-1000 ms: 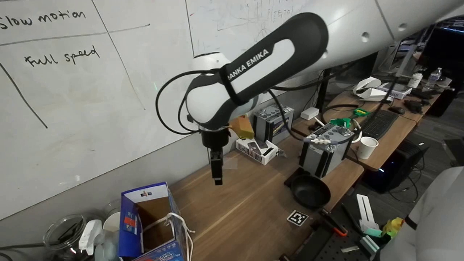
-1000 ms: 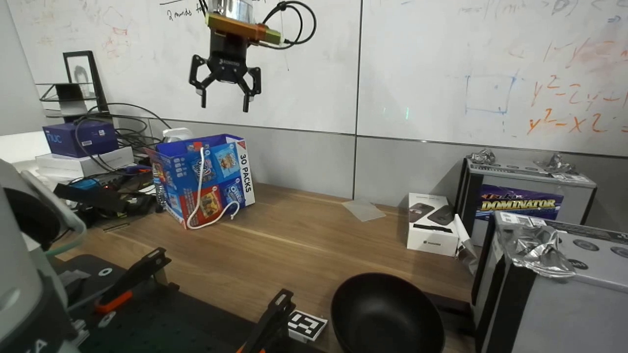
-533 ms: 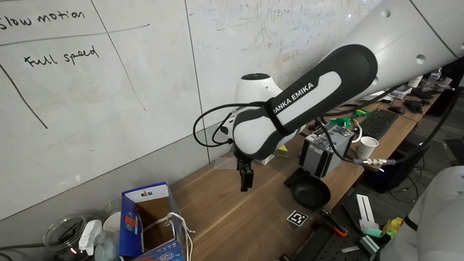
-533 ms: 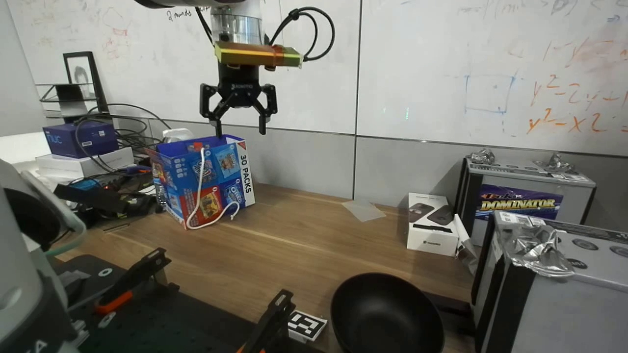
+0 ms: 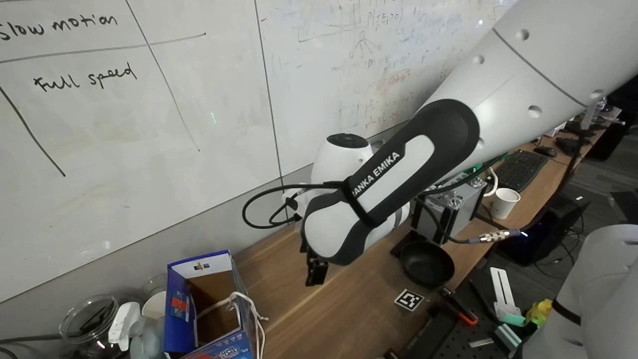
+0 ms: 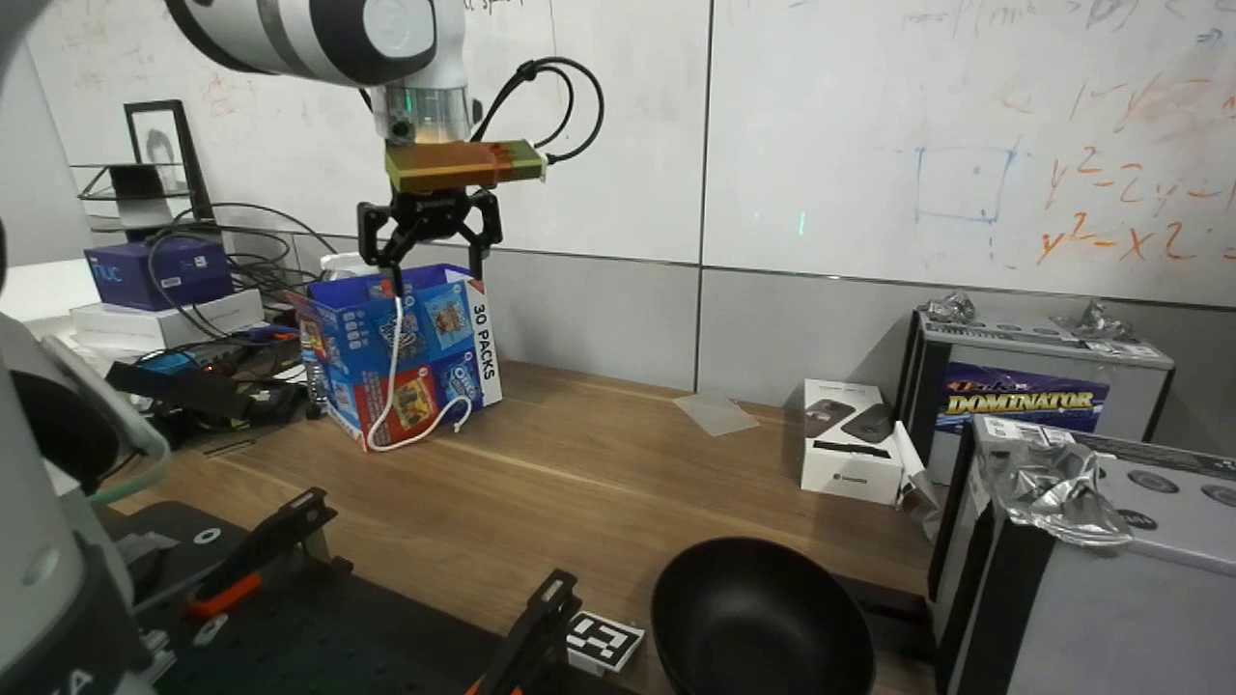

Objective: Put the two white ropes inside the blue box

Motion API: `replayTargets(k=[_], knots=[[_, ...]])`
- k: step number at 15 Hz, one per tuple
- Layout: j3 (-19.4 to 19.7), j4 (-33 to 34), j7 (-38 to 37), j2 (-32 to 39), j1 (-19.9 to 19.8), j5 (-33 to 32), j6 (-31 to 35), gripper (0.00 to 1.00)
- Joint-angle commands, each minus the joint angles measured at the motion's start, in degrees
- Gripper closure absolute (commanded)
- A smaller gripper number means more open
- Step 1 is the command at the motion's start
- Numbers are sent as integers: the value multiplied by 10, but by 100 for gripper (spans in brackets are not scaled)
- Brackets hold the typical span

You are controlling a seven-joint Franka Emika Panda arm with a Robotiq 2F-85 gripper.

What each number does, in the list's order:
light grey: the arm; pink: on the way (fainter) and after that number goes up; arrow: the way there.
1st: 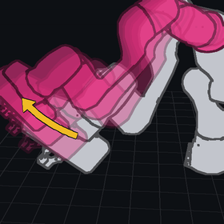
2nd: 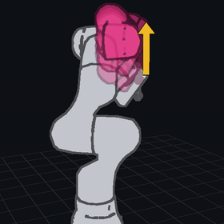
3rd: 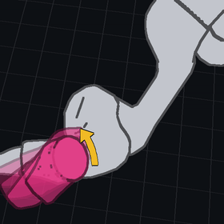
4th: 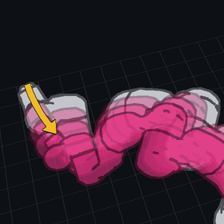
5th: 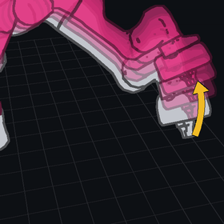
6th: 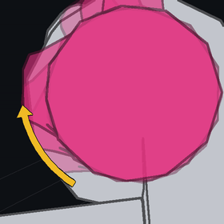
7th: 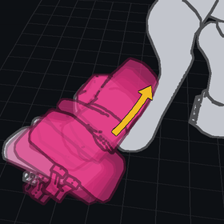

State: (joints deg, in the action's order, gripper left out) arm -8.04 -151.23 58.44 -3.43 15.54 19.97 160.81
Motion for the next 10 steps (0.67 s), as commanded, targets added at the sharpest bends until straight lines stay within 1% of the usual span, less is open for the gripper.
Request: replayTargets(k=[1, 2, 3, 5, 10], knots=[[-24, 20, 26, 57, 18, 87, 74, 0], [-37, 23, 41, 66, 16, 124, 87, 0], [-39, 28, 63, 79, 26, 168, 102, 0], [-60, 48, 98, 99, 19, 234, 107, 0], [-94, 115, 172, 156, 3, 331, 89, 0]])
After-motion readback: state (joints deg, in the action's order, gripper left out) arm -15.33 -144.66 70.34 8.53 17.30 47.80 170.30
